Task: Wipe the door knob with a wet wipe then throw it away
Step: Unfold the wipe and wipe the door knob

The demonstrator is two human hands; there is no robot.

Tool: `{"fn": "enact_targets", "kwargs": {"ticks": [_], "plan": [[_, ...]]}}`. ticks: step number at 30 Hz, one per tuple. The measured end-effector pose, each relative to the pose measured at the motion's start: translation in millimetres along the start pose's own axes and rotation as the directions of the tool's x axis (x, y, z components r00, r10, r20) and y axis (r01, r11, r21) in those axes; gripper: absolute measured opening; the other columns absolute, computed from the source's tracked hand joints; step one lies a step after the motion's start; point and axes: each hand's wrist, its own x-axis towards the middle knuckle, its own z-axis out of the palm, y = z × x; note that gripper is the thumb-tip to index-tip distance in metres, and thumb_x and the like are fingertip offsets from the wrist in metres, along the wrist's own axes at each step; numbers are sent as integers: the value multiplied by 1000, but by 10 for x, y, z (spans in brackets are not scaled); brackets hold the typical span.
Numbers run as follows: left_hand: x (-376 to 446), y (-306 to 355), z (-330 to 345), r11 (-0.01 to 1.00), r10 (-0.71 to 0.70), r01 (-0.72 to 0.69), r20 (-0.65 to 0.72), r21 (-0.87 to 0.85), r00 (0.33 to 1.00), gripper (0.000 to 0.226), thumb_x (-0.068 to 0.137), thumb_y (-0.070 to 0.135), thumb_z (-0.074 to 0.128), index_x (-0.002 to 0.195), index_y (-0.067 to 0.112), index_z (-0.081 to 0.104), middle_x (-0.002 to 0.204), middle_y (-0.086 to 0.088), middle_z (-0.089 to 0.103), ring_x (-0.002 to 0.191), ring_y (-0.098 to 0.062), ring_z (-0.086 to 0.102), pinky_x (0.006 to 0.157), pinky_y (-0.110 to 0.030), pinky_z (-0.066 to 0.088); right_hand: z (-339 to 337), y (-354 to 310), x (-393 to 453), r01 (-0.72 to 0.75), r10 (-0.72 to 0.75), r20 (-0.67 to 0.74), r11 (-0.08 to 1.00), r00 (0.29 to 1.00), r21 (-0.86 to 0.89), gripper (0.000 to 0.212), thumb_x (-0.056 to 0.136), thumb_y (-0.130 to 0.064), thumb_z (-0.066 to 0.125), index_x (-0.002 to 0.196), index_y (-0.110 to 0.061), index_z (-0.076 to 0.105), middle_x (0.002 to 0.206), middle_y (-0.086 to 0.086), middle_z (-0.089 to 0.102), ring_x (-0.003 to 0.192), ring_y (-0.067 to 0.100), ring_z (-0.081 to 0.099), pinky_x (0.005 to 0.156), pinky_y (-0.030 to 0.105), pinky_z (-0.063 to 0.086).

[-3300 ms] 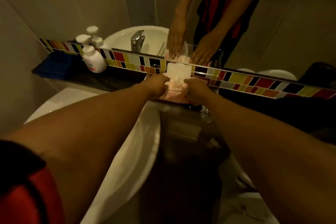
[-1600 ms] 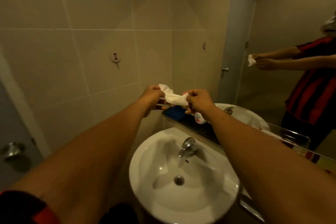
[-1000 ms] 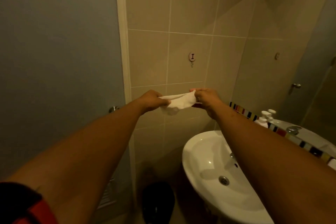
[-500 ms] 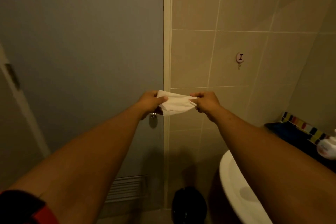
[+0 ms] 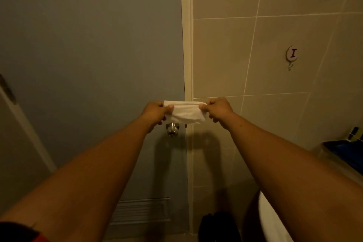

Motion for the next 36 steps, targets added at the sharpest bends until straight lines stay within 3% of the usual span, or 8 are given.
{"fn": "enact_targets", "kwargs": {"ticks": [3,7,15,20,26,31,33,36], "plan": [[173,-175,48,999,-18,14,-77,-43,997,38,92,25,63,122,3,64,119,-15,67,108,-30,63,90,-38,50,201,109,194,31,-30,50,999,998,-23,24,89,-28,64,79,-6,66,76,11,57,70,23,50,67,33,43],[301,-419,74,999,-44,39,-150,-39,988,32,92,24,62,116,3,66,115,-16,68,105,-32,64,94,-42,52,532,278,379,30,-29,56,1000,998,-7,32,89,-25,64,60,-17,51,68,6,55,68,21,51,66,32,43],[594,-917,14,990,-139,134,-170,-41,976,30,86,27,69,105,3,71,106,-19,72,100,-36,68,88,-48,57,1034,550,655,-46,46,34,999,998,-5,39,88,-24,66,54,-21,48,73,6,57,73,21,53,70,27,41],[854,-1103,13,987,-161,158,-183,-29,970,34,85,24,72,108,0,71,108,-16,71,97,-31,68,91,-43,57,1256,626,801,-88,89,13,994,996,-65,19,88,-23,65,73,-11,66,86,14,67,83,28,62,83,38,54],[1137,-1320,96,980,-129,152,-174,125,976,24,83,26,73,76,5,62,79,-11,63,75,-22,60,72,-28,48,1527,771,966,-232,229,-61,971,972,-51,9,88,-15,64,84,-9,69,94,18,72,85,36,70,82,45,60],[1237,-1565,229,975,-122,150,-170,163,978,36,80,28,74,61,14,47,66,-6,49,67,-19,50,70,-27,44,1721,977,976,-312,311,-107,950,944,4,19,84,-12,67,101,-3,70,104,18,71,90,35,71,84,46,59],[1252,-1635,258,975,-109,139,-170,173,979,39,79,31,75,58,14,47,63,-4,49,66,-20,50,69,-29,44,1751,989,920,-289,291,-146,957,946,35,21,84,-11,68,104,-6,66,109,13,67,94,30,67,88,40,57],[1273,-1688,298,978,-92,120,-161,169,983,33,78,34,76,64,16,53,75,-7,59,73,-22,57,75,-35,52,1779,994,841,-146,138,-232,989,963,-15,13,86,-7,64,98,-11,60,105,1,51,80,15,55,74,23,46]]}}
